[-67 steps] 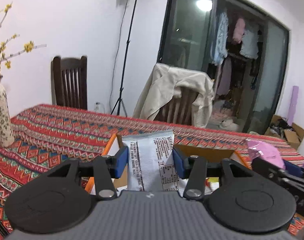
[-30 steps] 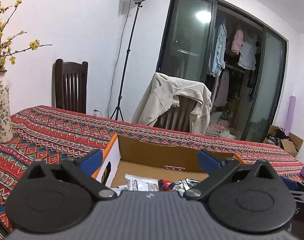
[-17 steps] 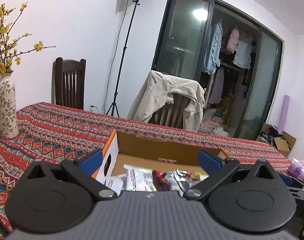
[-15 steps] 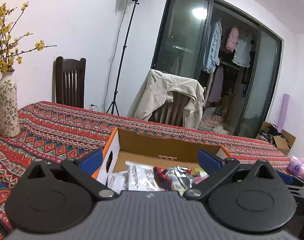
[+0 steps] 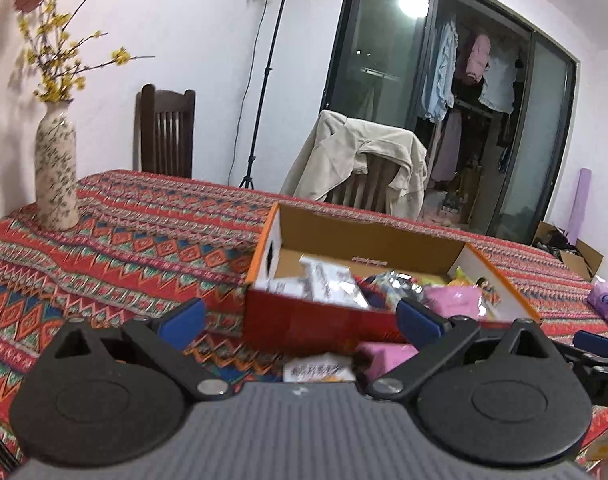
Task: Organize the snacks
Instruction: 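Move both grippers back toward the remaining packets on the table, then grasp a white packet with the right gripper while the left grasps a pink packet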
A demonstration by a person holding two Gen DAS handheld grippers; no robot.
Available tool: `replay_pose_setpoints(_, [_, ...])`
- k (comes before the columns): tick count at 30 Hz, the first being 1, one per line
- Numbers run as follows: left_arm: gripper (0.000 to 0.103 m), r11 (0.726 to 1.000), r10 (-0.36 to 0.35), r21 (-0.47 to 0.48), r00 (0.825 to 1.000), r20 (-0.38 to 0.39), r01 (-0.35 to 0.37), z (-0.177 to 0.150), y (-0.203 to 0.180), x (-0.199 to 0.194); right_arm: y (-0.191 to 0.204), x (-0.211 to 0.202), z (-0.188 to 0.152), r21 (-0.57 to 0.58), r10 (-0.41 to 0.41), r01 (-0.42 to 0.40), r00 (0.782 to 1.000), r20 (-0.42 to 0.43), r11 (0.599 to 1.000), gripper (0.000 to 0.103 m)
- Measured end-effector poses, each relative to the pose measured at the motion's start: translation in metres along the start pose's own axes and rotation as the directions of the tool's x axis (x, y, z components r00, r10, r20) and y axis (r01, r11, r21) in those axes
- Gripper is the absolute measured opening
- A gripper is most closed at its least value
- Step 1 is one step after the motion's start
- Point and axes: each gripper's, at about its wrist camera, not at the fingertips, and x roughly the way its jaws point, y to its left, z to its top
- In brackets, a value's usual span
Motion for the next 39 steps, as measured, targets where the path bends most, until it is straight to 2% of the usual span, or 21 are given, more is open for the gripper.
replay_pose_setpoints(8, [0.103, 0.999, 0.012, -0.03, 0.999, -0.035, -0.013, -0.014, 0.011, 0.011, -0.002, 0.006, -0.018, -0.01, -0.025, 0.024, 0.997, -0.067, 1.0, 0.103])
replay_pose_setpoints(14, [0.103, 0.999, -0.006, -0.054, 1.0, -0.025, 0.005, -0.017, 0.016, 0.015, 0.006, 0.027, -0.011, -0.036, -0.05, 0.046, 0.993, -0.108, 0.998, 0.103])
replay_pose_setpoints(19, [0.103, 0.996, -0.019, -0.089, 0.999, -0.042, 0.015, -0.018, 0.023, 0.021, 0.015, 0.061, -0.004, -0.009, -0.1, 0.1, 0.981, -0.168, 0.995, 0.103])
replay_pose_setpoints(24, [0.103, 0.994, -0.028, -0.109, 0.998, -0.063, 0.021, -0.021, 0.026, 0.024, 0.019, 0.094, -0.003, 0.05, -0.178, 0.194, 0.955, -0.238, 0.98, 0.102])
replay_pose_setpoints(29, [0.103, 0.993, -0.042, -0.117, 0.997, -0.072, 0.033, -0.022, 0.026, 0.024, 0.017, 0.101, -0.008, 0.059, -0.187, 0.207, 0.952, -0.244, 0.977, 0.099])
replay_pose_setpoints(33, [0.103, 0.992, -0.042, -0.123, 0.996, -0.073, 0.032, -0.022, 0.027, 0.024, 0.019, 0.095, -0.009, 0.037, -0.184, 0.198, 0.955, -0.234, 0.98, 0.076])
replay_pose_setpoints(38, [0.103, 0.992, -0.037, -0.127, 0.996, -0.078, 0.027, -0.023, 0.027, 0.025, 0.009, 0.082, -0.01, 0.028, -0.134, 0.144, 0.964, -0.228, 0.989, 0.058])
replay_pose_setpoints(39, [0.103, 0.992, -0.035, -0.126, 0.996, -0.077, 0.025, -0.023, 0.027, 0.025, 0.006, 0.078, -0.011, 0.03, -0.12, 0.131, 0.966, -0.227, 0.991, 0.051])
